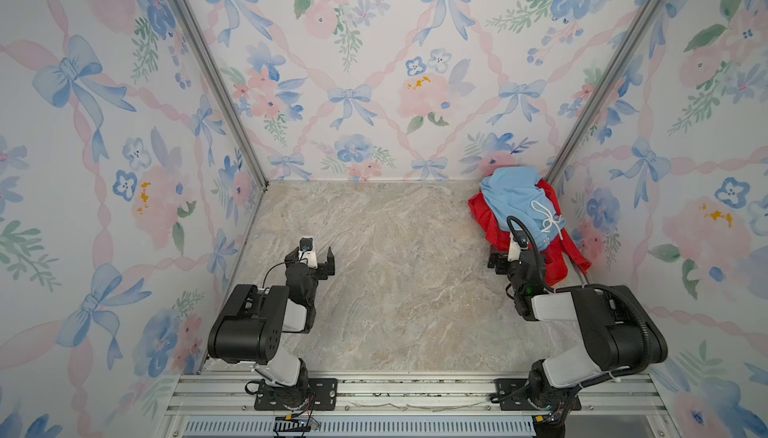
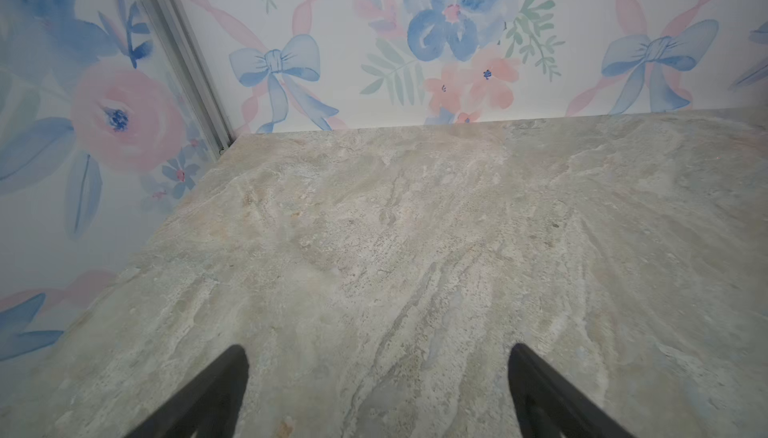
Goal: Pick out a specific cloth from the pile
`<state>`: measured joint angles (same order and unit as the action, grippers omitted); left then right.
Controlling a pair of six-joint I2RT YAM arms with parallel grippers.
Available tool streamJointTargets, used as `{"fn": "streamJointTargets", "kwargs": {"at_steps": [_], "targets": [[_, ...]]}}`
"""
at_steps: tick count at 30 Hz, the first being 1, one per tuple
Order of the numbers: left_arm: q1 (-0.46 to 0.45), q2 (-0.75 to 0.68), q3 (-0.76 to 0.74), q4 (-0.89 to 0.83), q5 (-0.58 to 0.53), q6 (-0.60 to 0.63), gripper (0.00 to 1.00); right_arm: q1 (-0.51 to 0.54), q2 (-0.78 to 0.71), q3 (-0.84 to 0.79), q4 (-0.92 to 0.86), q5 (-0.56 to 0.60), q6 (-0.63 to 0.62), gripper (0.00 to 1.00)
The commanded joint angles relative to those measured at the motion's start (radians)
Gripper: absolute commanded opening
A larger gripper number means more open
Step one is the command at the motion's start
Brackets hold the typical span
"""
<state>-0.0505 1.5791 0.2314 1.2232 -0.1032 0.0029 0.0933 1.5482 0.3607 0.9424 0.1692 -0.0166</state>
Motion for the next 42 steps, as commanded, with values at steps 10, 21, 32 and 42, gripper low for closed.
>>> {"fn": "streamJointTargets", "kwargs": {"at_steps": [10,21,32,42], "targets": [[0.025,-0.010,0.009,-0.007,0.041,-0.019,0.98,-0.045,-0.001,0.035,-0.042,-0.063,0.018,0.97],[0.025,-0.014,0.005,-0.006,0.041,-0.019,0.98,-0.038,-0.003,0.030,-0.035,-0.053,0.016,0.97],[-0.237,-0.489,0.236,-0.759,-0.190,-0.076,0.98,0.158,-0.376,0.410,-0.945,0.177,0.002,0.97],[-0.300,-0.384,0.810,-1.550,0.220,-0.103,0.98,0.390,0.178,1.040,-1.434,0.440,-0.172,0.82]]}}
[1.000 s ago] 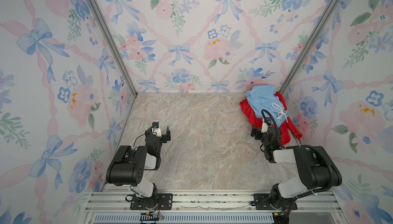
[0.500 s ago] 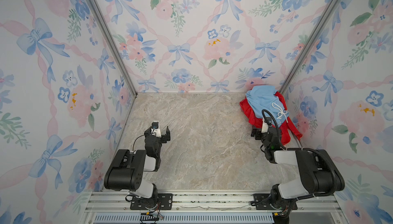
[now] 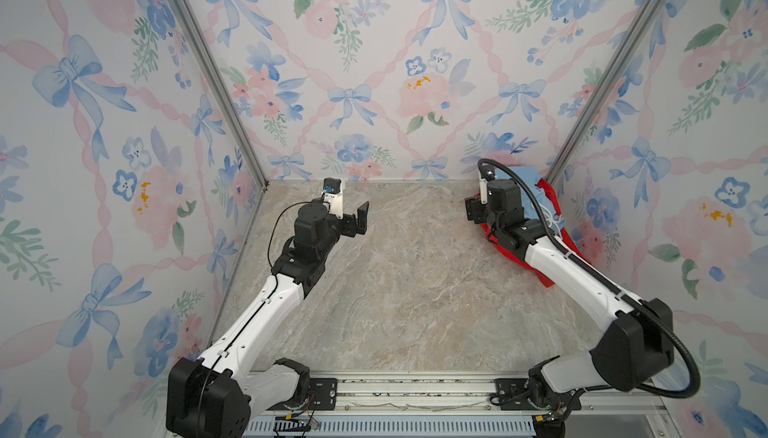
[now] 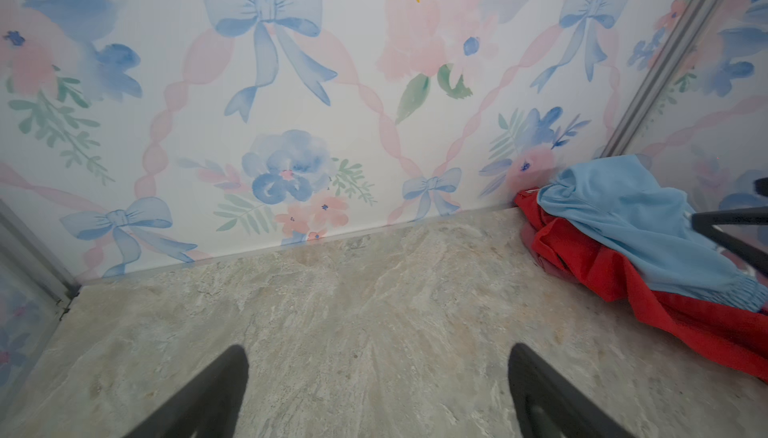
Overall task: Pick out a specific cloth from the pile
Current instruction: 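Lower the right gripper onto the pink ribbed cloth under the red shirt and grasp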
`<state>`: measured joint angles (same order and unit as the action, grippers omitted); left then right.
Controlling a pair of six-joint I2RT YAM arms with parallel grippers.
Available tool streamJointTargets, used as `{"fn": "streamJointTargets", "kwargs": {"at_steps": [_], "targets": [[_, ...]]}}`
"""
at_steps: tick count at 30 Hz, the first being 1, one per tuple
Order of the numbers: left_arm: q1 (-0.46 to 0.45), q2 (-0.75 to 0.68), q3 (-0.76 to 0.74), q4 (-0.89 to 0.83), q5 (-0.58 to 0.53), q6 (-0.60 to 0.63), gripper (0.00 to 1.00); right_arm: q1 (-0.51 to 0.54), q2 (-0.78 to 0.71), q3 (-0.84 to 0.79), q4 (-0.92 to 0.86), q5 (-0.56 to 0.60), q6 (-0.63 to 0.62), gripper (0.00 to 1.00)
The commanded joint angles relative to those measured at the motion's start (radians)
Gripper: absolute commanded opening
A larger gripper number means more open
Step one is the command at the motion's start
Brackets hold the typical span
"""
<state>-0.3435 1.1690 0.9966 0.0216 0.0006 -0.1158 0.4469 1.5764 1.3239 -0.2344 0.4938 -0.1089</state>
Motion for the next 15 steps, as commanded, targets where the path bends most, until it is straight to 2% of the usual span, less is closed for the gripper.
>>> {"fn": "streamJointTargets", "kwargs": {"at_steps": [1,5,7,10,12,15], "targets": [[-0.007,0.015,0.037,-0.353,0.097,0.033,0.98,0.038,0.226,0.144,-0.289,0.120,-0.083,0.80],[-0.006,-0.017,-0.036,-0.331,0.036,0.088,0.98,0.029,0.516,0.422,-0.455,0.102,-0.080,0.63],[-0.008,-0.023,-0.073,-0.309,0.027,0.094,0.98,0.023,0.605,0.496,-0.474,0.091,-0.080,0.63],[-0.008,-0.040,-0.108,-0.279,0.028,0.094,0.98,0.013,0.693,0.554,-0.458,0.128,-0.087,0.61],[-0.007,-0.055,-0.113,-0.272,0.018,0.095,0.98,-0.002,0.745,0.607,-0.477,0.124,-0.087,0.51],[-0.006,-0.081,-0.135,-0.249,-0.008,0.108,0.98,-0.028,0.820,0.681,-0.511,0.118,-0.084,0.50]]}}
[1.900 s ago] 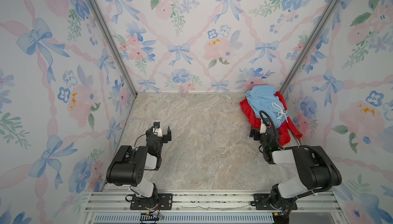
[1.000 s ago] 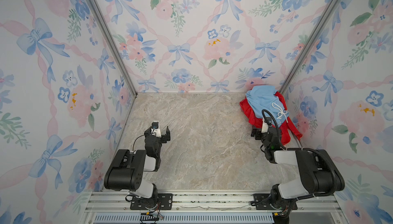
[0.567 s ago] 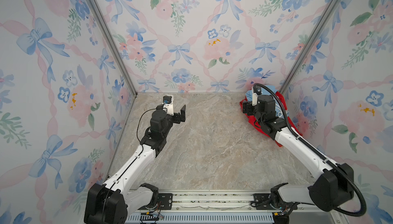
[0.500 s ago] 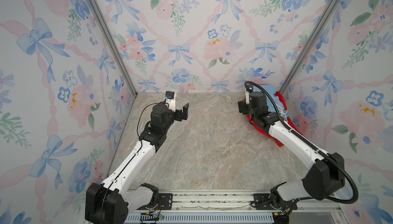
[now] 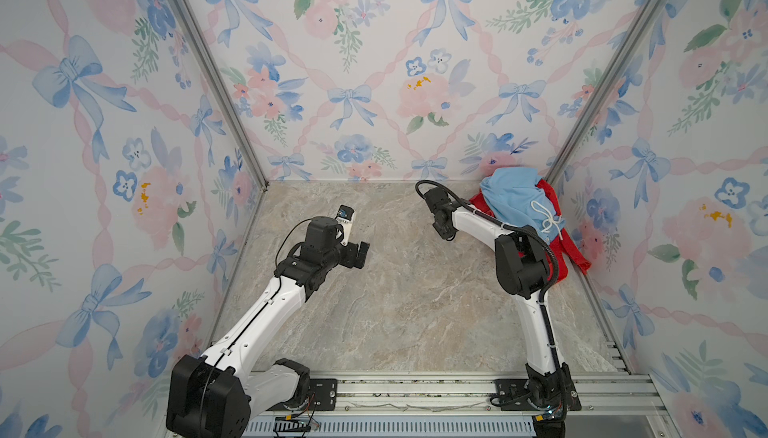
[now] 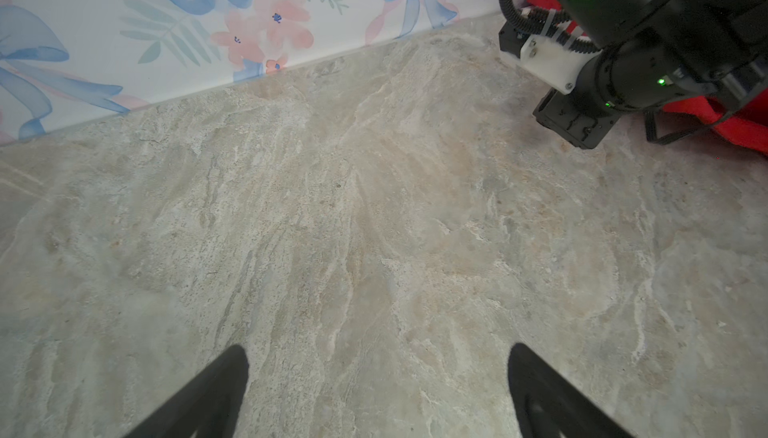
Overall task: Pick out a specific cloth from the pile
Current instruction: 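Lower the right gripper onto the pink ribbed cloth under the red shirt and grasp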
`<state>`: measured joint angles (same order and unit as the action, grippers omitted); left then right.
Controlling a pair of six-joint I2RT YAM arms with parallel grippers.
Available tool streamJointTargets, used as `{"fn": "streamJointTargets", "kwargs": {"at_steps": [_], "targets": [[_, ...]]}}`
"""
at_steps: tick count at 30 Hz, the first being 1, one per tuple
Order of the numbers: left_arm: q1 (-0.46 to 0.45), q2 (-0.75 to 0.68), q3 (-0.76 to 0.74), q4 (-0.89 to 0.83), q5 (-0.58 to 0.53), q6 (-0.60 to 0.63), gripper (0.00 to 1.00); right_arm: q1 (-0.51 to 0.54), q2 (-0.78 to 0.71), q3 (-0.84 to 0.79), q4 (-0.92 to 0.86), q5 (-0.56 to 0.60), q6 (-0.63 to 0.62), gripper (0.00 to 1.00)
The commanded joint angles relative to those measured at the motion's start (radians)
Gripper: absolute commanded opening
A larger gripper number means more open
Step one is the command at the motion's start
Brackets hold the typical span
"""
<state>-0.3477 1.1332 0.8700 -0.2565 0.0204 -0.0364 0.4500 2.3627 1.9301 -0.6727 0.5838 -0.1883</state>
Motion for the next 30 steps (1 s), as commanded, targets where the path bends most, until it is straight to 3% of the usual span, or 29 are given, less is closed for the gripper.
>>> {"fn": "streamJointTargets", "kwargs": {"at_steps": [1,7,11,18,30], "targets": [[0.002,-0.054,-0.016,0.036,-0.032,0.032,0.98,-0.041,0.057,0.097,-0.083,0.029,-0.005,0.50],[0.021,-0.082,-0.066,0.068,-0.034,0.029,0.98,-0.069,0.156,0.172,-0.079,0.095,-0.063,0.49],[0.042,-0.083,-0.066,0.085,-0.021,0.016,0.98,-0.088,0.215,0.233,-0.100,0.103,-0.068,0.42],[0.090,-0.073,-0.071,0.101,0.019,-0.011,0.98,-0.119,0.255,0.250,-0.114,0.104,-0.064,0.42],[0.125,-0.075,-0.077,0.111,0.047,-0.031,0.98,-0.163,0.289,0.283,-0.138,0.090,-0.063,0.32]]}}
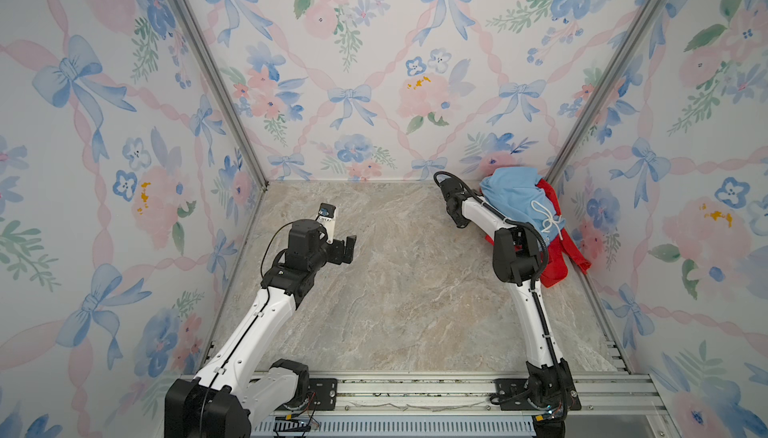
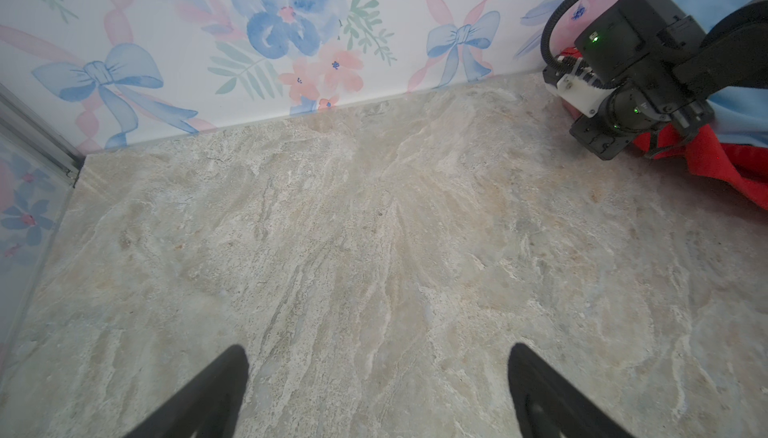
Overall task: Pick out a specific cloth from the pile
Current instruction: 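Lower the right gripper onto the pink ribbed cloth under the red shirt and grasp, then lift the pink ribbed cloth out of the pile with the right gripper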
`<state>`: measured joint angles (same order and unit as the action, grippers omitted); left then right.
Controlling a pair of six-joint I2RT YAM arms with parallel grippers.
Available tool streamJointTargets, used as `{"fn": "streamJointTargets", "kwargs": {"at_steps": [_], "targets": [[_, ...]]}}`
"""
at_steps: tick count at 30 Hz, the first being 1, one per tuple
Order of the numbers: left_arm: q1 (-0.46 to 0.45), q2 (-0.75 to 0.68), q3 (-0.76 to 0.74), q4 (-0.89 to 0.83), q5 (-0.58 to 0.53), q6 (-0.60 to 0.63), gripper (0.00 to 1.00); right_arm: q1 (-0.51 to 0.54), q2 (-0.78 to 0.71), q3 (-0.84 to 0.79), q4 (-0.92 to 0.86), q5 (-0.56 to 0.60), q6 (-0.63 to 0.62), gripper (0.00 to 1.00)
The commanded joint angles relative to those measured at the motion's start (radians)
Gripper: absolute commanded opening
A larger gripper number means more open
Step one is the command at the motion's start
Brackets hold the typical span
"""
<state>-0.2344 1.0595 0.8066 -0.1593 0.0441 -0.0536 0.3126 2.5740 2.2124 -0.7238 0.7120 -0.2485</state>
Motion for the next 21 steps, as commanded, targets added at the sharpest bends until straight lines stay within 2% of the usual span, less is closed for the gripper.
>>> {"fn": "streamJointTargets", "kwargs": {"at_steps": [1,5,10,21], "targets": [[0.016,-0.001,-0.014,0.016,0.028,-0.016,0.98,-0.026,0.085,0.012,-0.094,-0.039,-0.006,0.31],[0.030,0.000,-0.015,0.020,0.044,-0.026,0.98,-0.001,0.077,-0.014,-0.059,-0.002,-0.034,0.33],[0.045,-0.004,-0.015,0.025,0.056,-0.037,0.98,0.019,0.076,-0.042,-0.010,0.032,-0.050,0.20],[0.049,-0.013,-0.022,0.026,0.069,-0.040,0.98,0.016,0.106,0.004,-0.029,0.043,-0.061,0.16]]}}
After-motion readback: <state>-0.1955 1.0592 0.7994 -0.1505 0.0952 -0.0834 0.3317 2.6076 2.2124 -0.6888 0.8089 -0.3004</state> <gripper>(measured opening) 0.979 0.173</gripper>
